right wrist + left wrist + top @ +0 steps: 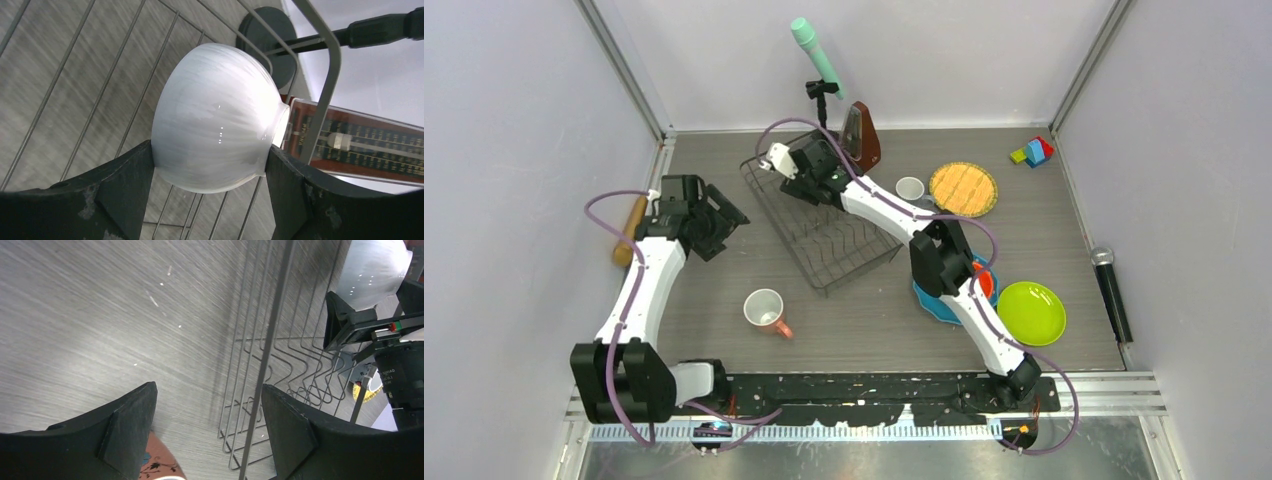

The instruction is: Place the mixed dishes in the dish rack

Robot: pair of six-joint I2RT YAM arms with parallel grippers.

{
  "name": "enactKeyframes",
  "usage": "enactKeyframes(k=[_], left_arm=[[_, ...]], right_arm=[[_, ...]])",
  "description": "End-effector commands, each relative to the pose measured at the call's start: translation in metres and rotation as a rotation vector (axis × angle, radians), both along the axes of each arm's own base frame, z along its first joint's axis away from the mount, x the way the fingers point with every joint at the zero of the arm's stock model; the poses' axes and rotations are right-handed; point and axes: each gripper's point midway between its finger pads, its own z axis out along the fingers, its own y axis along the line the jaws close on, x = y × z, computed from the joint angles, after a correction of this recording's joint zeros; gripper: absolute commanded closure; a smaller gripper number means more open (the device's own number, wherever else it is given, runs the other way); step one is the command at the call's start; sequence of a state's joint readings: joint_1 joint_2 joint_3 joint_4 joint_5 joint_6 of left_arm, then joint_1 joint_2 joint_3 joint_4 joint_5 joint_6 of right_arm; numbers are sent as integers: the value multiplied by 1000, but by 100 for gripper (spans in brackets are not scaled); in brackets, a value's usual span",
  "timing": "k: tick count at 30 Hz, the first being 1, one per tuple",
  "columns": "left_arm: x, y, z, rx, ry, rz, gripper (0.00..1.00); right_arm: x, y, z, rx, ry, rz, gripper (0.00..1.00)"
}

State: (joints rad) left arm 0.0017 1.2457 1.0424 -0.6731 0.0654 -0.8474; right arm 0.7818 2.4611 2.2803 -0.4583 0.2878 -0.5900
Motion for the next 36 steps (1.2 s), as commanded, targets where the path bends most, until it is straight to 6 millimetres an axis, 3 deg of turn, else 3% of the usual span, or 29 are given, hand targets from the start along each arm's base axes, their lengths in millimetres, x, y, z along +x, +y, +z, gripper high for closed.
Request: enactKeyframes(k=[1, 16, 22, 25, 27, 31, 34, 35, 36], left_arm=[[-15, 8, 4, 8, 1, -8, 21], [-21, 8, 8, 8, -1, -26, 21], [-21, 7, 11, 6, -5, -31, 21], [-22, 7, 12, 4, -6, -31, 21], [-24, 8, 12, 5, -4, -29, 21], [-26, 9, 12, 11, -4, -27, 20], [-29, 9, 12, 10, -1, -27, 20], [-29, 8, 12, 8, -2, -27, 20], [-29, 7, 12, 5, -4, -30, 20]], right_arm=[[23, 10, 60, -1, -220, -9, 100], [29, 31, 11, -161, -302, 41, 100], [22, 43, 6, -137, -307, 98, 100], [19, 47, 14, -95, -324, 114, 98], [18, 49, 11, -87, -315, 121, 89], [21, 48, 10, -63, -319, 74, 45], [21, 45, 12, -54, -290, 42, 34], [20, 47, 15, -40, -285, 45, 13], [17, 47, 19, -14, -270, 39, 7]])
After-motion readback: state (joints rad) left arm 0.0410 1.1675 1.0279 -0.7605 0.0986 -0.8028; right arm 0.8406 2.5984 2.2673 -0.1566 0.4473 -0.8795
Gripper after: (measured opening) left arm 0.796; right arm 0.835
